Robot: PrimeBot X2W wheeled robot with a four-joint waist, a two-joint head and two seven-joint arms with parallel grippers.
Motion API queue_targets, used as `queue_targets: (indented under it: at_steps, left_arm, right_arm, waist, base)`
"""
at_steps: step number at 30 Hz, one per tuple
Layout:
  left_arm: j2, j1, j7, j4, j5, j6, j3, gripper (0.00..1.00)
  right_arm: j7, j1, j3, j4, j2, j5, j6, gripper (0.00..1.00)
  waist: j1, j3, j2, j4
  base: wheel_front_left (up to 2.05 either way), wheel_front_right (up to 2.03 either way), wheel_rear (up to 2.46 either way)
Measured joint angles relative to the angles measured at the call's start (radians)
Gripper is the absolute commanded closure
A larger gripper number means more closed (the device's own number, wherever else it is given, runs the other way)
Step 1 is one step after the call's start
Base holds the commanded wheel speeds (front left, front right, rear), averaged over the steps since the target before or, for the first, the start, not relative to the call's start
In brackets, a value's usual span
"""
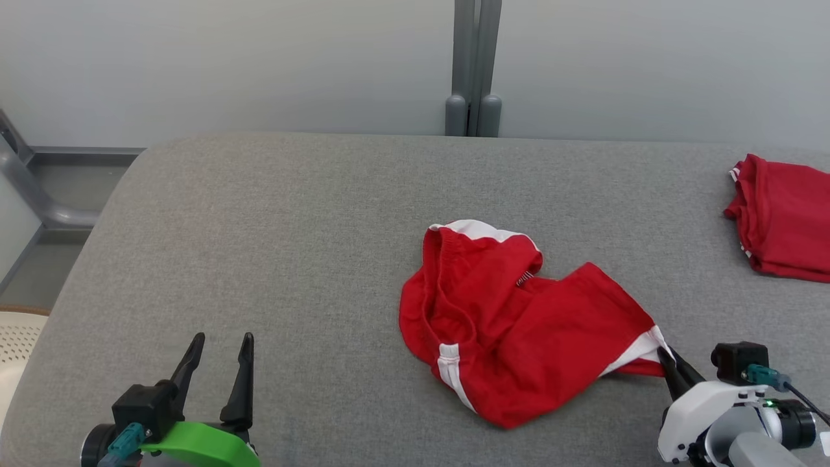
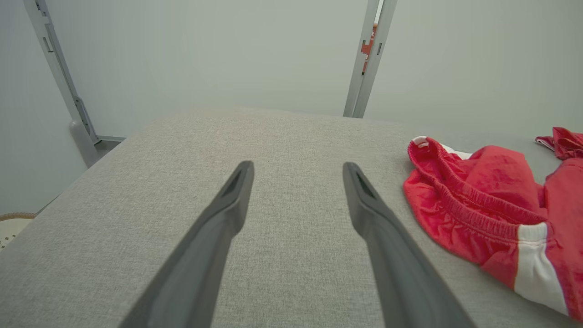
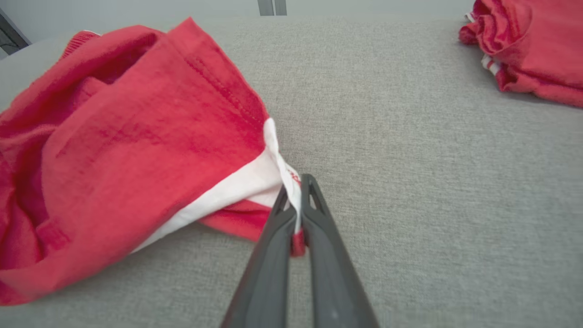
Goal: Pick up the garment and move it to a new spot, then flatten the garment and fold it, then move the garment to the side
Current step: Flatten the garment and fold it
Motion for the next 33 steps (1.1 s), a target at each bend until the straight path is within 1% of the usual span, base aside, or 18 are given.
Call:
queue_targets:
  at_steps: [1, 3, 8, 10, 13, 21, 26, 33]
  left_arm:
    - [-0.001, 0.001, 0.000, 0.000, 0.000, 0.000, 0.000, 0.00]
    - [-0.001, 0.005, 0.000, 0.001, 0.000, 0.000, 0.002, 0.00]
    - [0.001, 0.014, 0.000, 0.001, 0.000, 0.000, 0.008, 0.00]
    - [0.002, 0.014, 0.000, 0.000, 0.004, 0.000, 0.011, 0.00]
    - [0.003, 0.017, 0.000, -0.002, 0.008, 0.000, 0.016, 0.00]
    - [0.004, 0.035, 0.000, -0.009, 0.024, 0.000, 0.032, 0.00]
    - [0.003, 0.040, 0.000, -0.011, 0.031, 0.000, 0.048, 0.00]
    - [0.003, 0.050, 0.000, -0.013, 0.040, 0.000, 0.069, 0.00]
  right_arm:
    - [0.000, 0.008, -0.006, 0.003, 0.000, 0.000, 0.000, 0.99]
    - [0.000, 0.017, -0.026, -0.008, 0.002, -0.003, 0.000, 0.00]
    - [0.000, 0.025, -0.079, -0.088, 0.012, -0.032, 0.000, 0.00]
    - [0.000, 0.040, -0.119, -0.139, 0.018, -0.055, 0.000, 0.00]
    - [0.000, 0.077, -0.171, -0.230, 0.040, -0.096, 0.000, 0.00]
    - [0.000, 0.205, -0.263, -0.468, 0.111, -0.184, 0.000, 0.00]
    - [0.000, 0.280, -0.277, -0.580, 0.144, -0.214, 0.000, 0.00]
    - [0.000, 0.348, -0.293, -0.676, 0.163, -0.228, 0.000, 0.00]
  waist:
    - [0.0000, -0.001, 0.0000, -0.003]
    - [-0.0001, -0.004, 0.0000, -0.011]
    - [0.0000, -0.010, 0.0000, -0.030]
    - [0.0000, -0.015, 0.0000, -0.037]
    - [0.0000, -0.022, 0.0000, -0.048]
    - [0.0000, -0.037, 0.0000, -0.081]
    - [0.0000, -0.045, 0.0000, -0.099]
    - [0.0000, -0.056, 0.0000, -0.119]
  base:
    - [0.00, 0.00, 0.00]
    - [0.00, 0.00, 0.00]
    - [0.00, 0.00, 0.00]
    - [0.00, 0.00, 0.00]
    - [0.00, 0.00, 0.00]
    - [0.00, 0.00, 0.00]
    - [0.00, 0.00, 0.00]
    - [0.00, 0.00, 0.00]
